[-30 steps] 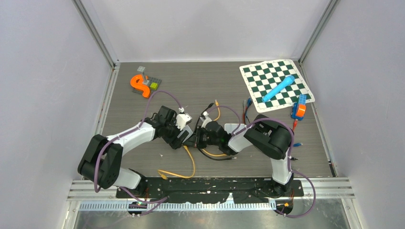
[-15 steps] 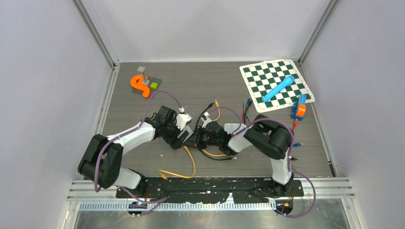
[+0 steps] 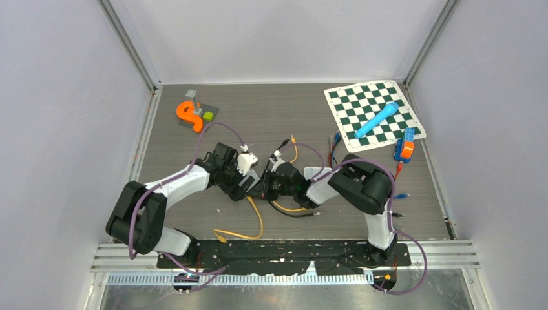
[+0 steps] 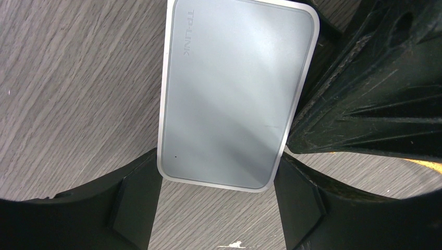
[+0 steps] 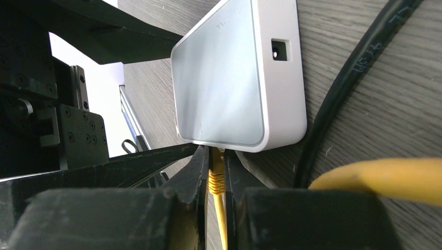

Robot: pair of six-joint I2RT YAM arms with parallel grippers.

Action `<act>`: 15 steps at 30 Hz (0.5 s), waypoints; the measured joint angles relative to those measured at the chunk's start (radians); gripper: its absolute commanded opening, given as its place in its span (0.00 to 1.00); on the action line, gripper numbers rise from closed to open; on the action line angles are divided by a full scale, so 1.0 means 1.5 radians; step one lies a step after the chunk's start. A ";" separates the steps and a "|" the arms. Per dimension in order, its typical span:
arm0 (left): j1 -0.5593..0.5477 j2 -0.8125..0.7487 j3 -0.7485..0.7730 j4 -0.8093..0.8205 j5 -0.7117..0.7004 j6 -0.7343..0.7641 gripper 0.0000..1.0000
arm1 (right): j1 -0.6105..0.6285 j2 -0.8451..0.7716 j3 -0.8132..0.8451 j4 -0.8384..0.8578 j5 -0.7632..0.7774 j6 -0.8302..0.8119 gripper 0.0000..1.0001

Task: Pull the plug from the switch port
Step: Pull the connector from the switch port.

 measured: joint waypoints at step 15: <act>0.000 -0.001 0.000 0.000 -0.001 -0.001 0.73 | 0.000 -0.003 0.000 -0.003 -0.002 -0.015 0.05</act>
